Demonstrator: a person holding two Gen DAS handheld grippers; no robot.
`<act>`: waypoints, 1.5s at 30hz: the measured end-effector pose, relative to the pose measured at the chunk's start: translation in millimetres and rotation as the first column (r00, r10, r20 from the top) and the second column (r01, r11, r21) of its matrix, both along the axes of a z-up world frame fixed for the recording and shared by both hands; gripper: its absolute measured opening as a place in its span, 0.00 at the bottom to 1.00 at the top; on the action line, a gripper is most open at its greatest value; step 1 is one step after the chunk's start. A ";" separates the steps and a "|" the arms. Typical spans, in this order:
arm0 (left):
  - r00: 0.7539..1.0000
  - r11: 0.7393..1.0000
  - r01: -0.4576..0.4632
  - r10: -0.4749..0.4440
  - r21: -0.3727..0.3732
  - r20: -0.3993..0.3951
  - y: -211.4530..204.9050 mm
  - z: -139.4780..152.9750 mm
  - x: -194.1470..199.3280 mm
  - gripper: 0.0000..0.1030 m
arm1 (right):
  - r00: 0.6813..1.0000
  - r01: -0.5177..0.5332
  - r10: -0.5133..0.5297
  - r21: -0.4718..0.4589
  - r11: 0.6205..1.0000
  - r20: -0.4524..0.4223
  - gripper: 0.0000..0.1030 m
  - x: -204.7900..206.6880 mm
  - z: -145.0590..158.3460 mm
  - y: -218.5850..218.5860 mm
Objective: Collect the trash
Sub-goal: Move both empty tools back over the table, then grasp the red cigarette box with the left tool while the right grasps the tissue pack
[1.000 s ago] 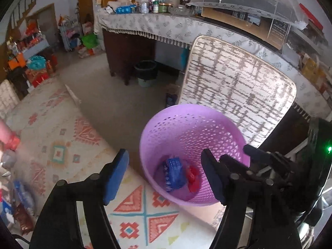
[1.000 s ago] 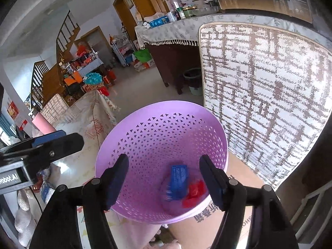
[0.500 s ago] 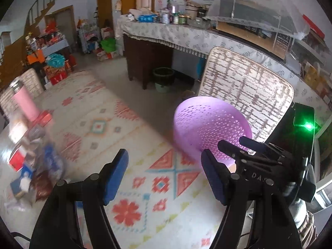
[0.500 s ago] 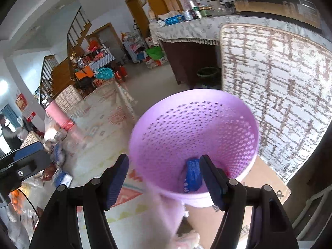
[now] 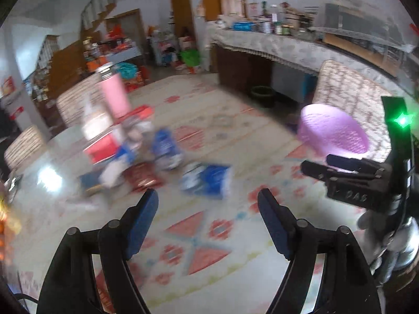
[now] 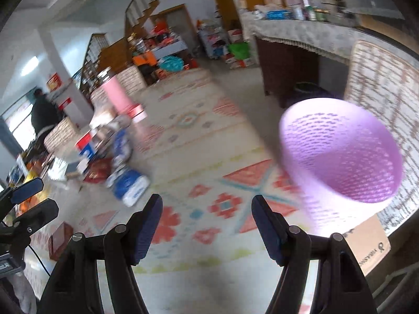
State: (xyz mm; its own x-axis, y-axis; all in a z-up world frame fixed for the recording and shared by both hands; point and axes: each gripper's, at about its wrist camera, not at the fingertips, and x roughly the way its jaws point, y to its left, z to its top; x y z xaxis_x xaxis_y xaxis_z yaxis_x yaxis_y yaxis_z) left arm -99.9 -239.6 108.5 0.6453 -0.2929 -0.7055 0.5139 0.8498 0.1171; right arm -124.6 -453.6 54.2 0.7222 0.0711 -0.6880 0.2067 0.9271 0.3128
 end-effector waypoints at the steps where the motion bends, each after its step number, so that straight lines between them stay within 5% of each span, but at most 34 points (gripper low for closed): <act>1: 1.000 1.000 -0.023 0.023 0.001 -0.001 13.0 -2.2 1.3 0.75 | 1.000 -0.016 0.016 0.000 1.000 -0.004 0.73 3.4 -1.7 7.2; 8: 0.979 0.979 -0.200 0.198 -0.045 -0.045 102.3 -13.3 8.2 0.76 | 0.991 -0.127 0.126 -0.004 0.992 -0.043 0.73 31.3 -13.7 61.2; 18: 0.936 0.934 -0.347 0.340 -0.083 -0.089 175.4 -27.6 15.5 0.78 | 0.982 -0.179 0.177 -0.025 0.984 -0.068 0.73 42.8 -17.0 95.1; 34: 0.892 0.890 -0.449 0.440 -0.082 -0.106 226.9 -40.5 22.8 0.78 | 0.966 -0.244 0.239 -0.042 0.969 -0.099 0.73 70.0 -21.1 129.9; 45: 0.851 0.851 -0.519 0.507 -0.079 -0.135 258.7 -45.4 22.8 0.78 | 0.948 -0.310 0.305 -0.051 0.949 -0.093 0.82 115.2 -21.1 153.1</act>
